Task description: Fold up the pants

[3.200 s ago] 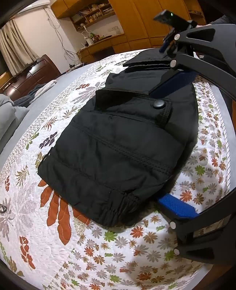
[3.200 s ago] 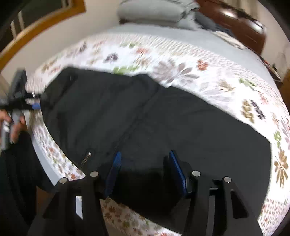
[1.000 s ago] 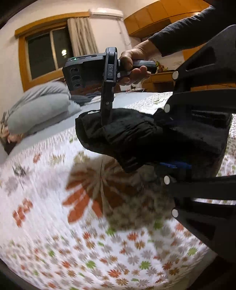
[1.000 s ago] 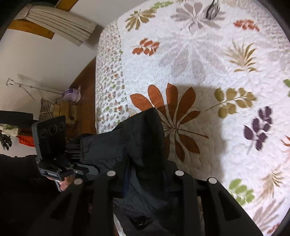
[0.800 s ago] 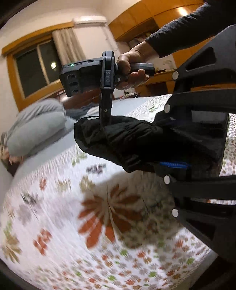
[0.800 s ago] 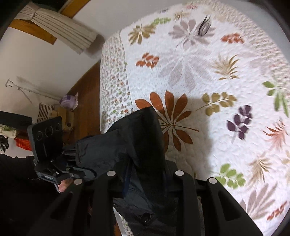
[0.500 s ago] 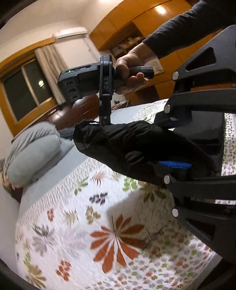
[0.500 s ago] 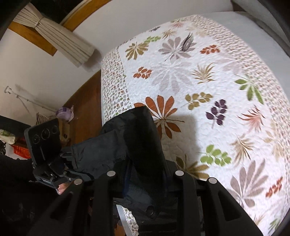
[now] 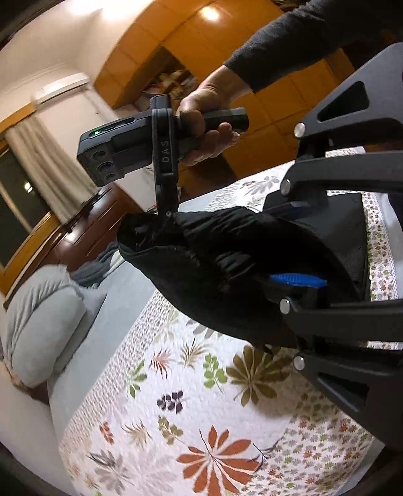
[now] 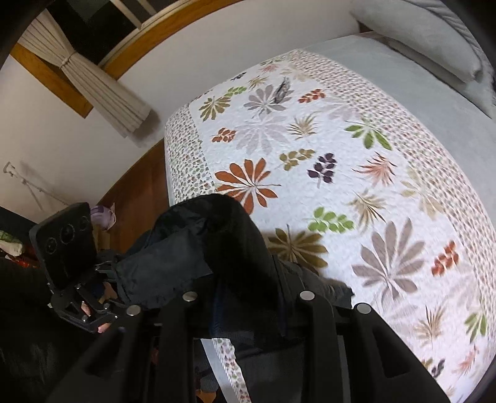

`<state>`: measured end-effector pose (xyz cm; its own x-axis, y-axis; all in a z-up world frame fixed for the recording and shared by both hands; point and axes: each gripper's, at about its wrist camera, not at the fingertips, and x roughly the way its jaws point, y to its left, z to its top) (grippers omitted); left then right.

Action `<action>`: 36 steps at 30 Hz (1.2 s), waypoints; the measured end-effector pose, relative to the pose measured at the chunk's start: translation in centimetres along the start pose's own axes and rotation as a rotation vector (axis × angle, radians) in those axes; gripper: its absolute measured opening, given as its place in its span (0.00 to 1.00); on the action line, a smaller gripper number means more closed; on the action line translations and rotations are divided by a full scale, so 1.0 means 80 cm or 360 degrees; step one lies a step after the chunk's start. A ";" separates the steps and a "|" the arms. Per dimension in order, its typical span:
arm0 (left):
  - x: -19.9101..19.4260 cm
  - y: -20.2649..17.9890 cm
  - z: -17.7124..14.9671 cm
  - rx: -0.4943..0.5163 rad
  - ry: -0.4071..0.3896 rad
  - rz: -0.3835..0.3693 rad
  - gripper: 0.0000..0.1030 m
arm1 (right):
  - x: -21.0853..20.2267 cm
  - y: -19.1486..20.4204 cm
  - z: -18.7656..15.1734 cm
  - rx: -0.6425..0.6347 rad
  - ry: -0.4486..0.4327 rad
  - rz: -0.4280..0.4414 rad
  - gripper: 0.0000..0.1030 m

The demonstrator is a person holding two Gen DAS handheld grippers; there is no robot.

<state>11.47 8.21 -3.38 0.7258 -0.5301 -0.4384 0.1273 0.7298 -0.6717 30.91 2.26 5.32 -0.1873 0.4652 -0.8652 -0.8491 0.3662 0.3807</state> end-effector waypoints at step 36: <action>0.120 -0.152 -0.083 0.0387 0.0313 -0.0023 0.26 | -0.102 -0.080 -0.224 0.0275 -0.0247 -0.0080 0.27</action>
<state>12.35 -8.60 -3.40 0.5808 -0.5972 -0.5532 0.3117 0.7909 -0.5266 29.05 -18.33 4.13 -0.0576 0.5563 -0.8290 -0.7559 0.5181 0.4002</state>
